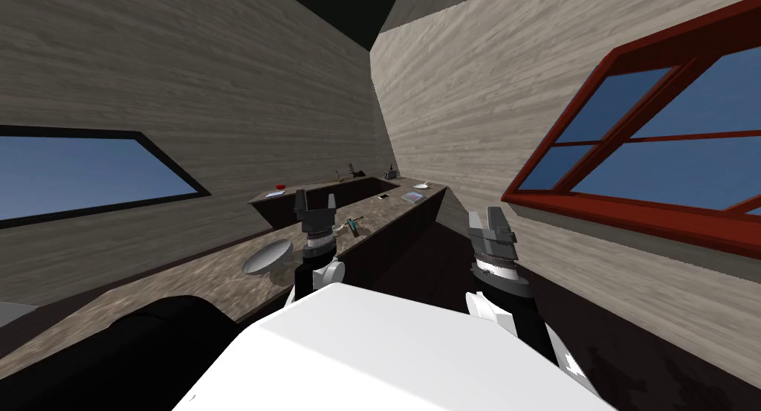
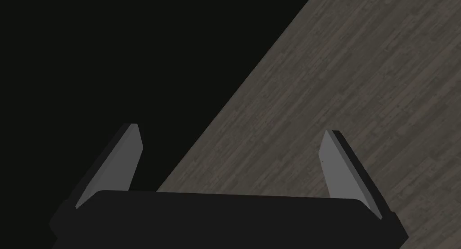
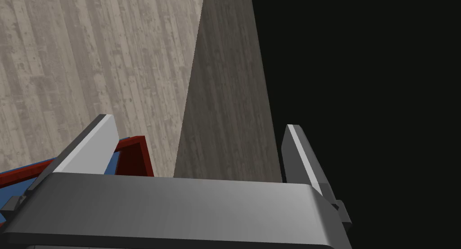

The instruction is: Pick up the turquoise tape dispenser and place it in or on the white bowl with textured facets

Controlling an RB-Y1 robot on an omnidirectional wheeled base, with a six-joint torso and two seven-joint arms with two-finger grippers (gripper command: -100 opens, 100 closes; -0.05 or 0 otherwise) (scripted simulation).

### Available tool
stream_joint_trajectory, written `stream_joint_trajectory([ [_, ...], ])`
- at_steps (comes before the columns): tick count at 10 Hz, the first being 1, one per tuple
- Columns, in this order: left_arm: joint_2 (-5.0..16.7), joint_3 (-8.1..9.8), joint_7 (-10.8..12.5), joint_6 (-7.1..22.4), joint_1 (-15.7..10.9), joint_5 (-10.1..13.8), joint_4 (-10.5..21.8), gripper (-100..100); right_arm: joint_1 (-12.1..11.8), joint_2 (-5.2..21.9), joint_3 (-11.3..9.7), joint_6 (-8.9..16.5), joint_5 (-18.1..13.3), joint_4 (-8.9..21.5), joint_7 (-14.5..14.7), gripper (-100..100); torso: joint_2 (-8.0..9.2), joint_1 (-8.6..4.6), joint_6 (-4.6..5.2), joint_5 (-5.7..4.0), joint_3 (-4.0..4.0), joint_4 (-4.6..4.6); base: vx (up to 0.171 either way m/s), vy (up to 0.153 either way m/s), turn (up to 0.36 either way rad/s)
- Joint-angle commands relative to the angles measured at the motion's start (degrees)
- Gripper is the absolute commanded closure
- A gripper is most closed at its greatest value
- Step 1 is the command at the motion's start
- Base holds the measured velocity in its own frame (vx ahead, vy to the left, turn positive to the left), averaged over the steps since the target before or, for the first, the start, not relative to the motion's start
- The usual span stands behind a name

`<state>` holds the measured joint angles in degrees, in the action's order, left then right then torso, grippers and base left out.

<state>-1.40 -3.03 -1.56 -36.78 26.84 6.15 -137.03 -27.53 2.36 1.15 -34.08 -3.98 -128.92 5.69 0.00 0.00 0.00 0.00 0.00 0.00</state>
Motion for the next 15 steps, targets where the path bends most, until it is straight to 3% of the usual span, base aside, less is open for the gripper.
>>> stream_joint_trajectory([
  [1, 2.7, 0.16, -0.1, 0.9, -0.9, 0.3, 1.0, -100, 0.0, 0.0, 0.0, 0.0, 0.0, 0.0, 0.0, 0, 0.0, 0.0, 0.0, 0.0, 0.0, 0.0, -0.013, 0.009, -0.011],
  [4, 7.5, 0.77, -0.6, 4.4, -4.3, 1.6, 4.7, -100, 0.0, 0.0, 0.0, 0.0, 0.0, 0.0, 0.0, 0, 0.16, 0.23, 0.0, 0.05, 0.09, 0.03, -0.049, 0.049, -0.021],
  [5, 7.5, 0.77, -0.6, 4.4, -4.3, 1.6, 4.7, -100, 0.0, 0.0, 0.0, 0.0, 0.0, 0.0, 0.0, 0, 0.18, 0.24, 0.01, 0.06, 0.1, 0.04, -0.047, 0.041, -0.01],
  [8, 10.7, 1.76, -1.3, 9.6, -9.6, 3.6, 9.9, -100, 0.0, 0.0, 0.0, 0.0, 0.0, 0.0, 0.0, 0, 0.23, 0.21, 0.01, 0.05, 0.13, 0.05, -0.077, 0.05, -0.02],
  [11, 11.5, 2.16, -1.6, 12.1, -12.1, 4.4, 12.4, -100, 0.0, 0.0, 0.0, 0.0, 0.0, 0.0, 0.0, 0, 0.28, 0.29, 0.0, 0.07, 0.17, 0.06, -0.073, 0.064, -0.012],
  [15, 13.3, 3.48, -2.4, 19.1, -19.5, 7.1, 19.5, -100, 0.0, 0.0, 0.0, 0.0, 0.0, 0.0, 0.0, 0, 0.33, 0.26, -0.01, 0.06, 0.2, 0.08, -0.092, 0.069, -0.017],
])
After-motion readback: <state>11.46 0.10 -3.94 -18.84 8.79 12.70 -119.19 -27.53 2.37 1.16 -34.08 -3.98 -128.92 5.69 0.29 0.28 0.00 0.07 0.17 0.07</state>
